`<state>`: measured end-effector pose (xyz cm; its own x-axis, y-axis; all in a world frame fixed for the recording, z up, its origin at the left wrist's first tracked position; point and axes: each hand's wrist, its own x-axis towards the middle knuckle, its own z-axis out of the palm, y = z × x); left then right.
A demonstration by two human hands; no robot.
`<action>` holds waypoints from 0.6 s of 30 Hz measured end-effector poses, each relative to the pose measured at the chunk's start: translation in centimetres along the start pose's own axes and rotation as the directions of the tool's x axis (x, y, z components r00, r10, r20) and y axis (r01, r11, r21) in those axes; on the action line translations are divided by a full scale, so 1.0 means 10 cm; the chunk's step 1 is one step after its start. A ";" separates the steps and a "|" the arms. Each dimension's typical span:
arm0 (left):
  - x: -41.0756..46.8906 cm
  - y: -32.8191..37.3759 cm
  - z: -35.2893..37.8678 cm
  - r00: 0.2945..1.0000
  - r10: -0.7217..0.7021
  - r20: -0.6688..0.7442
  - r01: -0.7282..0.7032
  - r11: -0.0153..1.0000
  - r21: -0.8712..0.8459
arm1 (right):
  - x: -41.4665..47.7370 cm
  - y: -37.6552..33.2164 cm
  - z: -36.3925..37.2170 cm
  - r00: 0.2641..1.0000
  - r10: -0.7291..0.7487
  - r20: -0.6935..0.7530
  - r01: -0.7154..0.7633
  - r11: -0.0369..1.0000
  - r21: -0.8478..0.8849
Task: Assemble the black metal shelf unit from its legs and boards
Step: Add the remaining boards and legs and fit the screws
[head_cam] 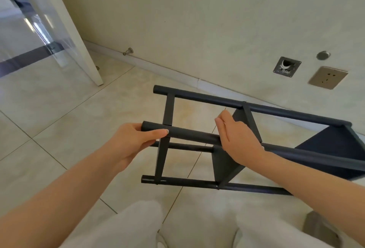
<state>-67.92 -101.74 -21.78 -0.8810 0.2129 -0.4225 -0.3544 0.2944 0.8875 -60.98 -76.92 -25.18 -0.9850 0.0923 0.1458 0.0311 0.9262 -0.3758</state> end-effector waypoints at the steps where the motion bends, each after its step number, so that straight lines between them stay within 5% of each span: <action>1: 0.06 -0.07 0.01 1.000 -0.004 0.009 0.004 1.000 -0.016 | 0.02 0.03 0.06 1.000 -0.009 0.001 0.009 1.000 -0.007; 7: 0.46 -0.36 0.07 1.000 -0.007 0.019 0.009 0.996 -0.086 | 0.20 0.23 0.31 0.999 -0.042 0.006 0.043 0.998 -0.038; 18: 0.92 -0.70 0.21 0.995 0.001 0.098 -0.004 1.000 0.026 | 0.29 0.51 0.53 0.998 0.032 0.047 -0.041 0.980 0.196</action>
<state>-72.84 -99.91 -32.25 -0.8464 0.3038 -0.4373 -0.3425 0.3181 0.8840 -64.60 -73.88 -31.48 -0.9904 0.1048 0.0900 0.0377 0.8321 -0.5534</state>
